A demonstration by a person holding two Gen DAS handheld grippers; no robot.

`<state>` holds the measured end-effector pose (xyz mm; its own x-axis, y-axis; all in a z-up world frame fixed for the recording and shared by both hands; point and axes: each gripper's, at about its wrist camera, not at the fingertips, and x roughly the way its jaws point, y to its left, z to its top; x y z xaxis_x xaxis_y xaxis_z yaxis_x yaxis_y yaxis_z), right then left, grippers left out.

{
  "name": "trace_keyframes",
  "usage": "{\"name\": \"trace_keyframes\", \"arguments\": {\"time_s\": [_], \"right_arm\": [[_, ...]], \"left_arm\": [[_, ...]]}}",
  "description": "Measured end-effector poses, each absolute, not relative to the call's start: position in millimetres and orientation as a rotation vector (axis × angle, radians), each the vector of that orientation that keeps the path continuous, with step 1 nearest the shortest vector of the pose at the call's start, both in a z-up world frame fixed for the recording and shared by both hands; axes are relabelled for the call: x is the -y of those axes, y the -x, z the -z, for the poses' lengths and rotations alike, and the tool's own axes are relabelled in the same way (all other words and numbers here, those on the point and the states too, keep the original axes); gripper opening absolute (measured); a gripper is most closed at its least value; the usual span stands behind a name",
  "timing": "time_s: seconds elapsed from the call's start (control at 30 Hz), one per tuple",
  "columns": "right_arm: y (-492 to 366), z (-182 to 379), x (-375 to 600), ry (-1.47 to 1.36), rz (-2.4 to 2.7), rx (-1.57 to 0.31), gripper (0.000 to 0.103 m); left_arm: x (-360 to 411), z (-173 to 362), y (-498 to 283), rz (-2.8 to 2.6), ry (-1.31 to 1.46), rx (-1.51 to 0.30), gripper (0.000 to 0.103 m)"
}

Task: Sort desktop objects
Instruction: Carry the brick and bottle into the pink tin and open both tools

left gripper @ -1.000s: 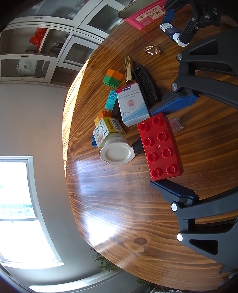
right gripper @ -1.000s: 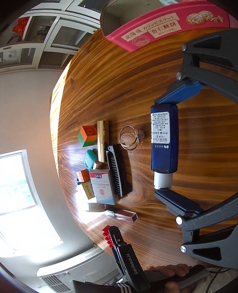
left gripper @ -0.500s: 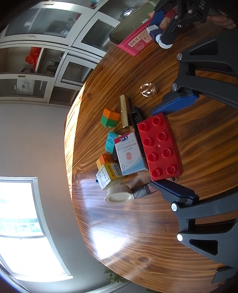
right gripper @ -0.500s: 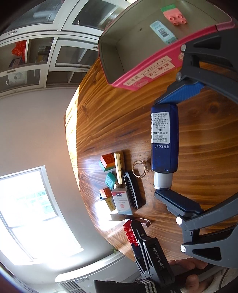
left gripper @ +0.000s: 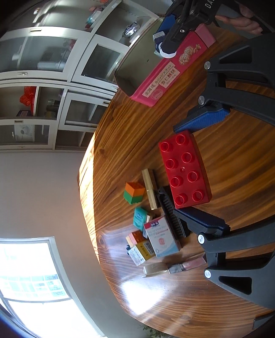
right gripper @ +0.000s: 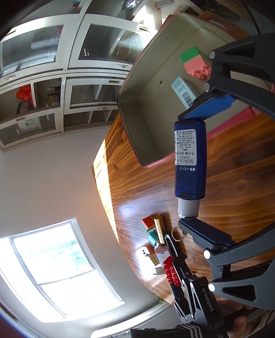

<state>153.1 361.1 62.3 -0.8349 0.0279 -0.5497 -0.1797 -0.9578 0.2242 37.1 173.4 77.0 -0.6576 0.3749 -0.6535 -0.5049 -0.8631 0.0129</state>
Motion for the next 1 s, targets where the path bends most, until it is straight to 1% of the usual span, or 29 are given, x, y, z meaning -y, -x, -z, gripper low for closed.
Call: {"name": "trace_keyframes", "arguments": {"time_s": [0.13, 0.43, 0.57, 1.0], "right_arm": [[-167.6, -63.1, -386.0, 0.801, -2.824, -0.42, 0.091], [-194.1, -62.2, -425.2, 0.704, -2.721, -0.371, 0.091], [-199.8, -56.8, -443.0, 0.699, -2.697, -0.444, 0.091], [-214.9, -49.7, -474.9, 0.64, -2.626, -0.545, 0.092]], "left_arm": [[-198.8, -80.2, -48.1, -2.435, 0.892, -0.301, 0.073], [-247.1, -85.7, -67.8, -2.358, 0.855, -0.356, 0.073], [-265.2, -86.3, -76.5, -2.327, 0.841, -0.388, 0.073], [-311.9, -81.4, -95.6, -2.217, 0.825, -0.447, 0.073]]}}
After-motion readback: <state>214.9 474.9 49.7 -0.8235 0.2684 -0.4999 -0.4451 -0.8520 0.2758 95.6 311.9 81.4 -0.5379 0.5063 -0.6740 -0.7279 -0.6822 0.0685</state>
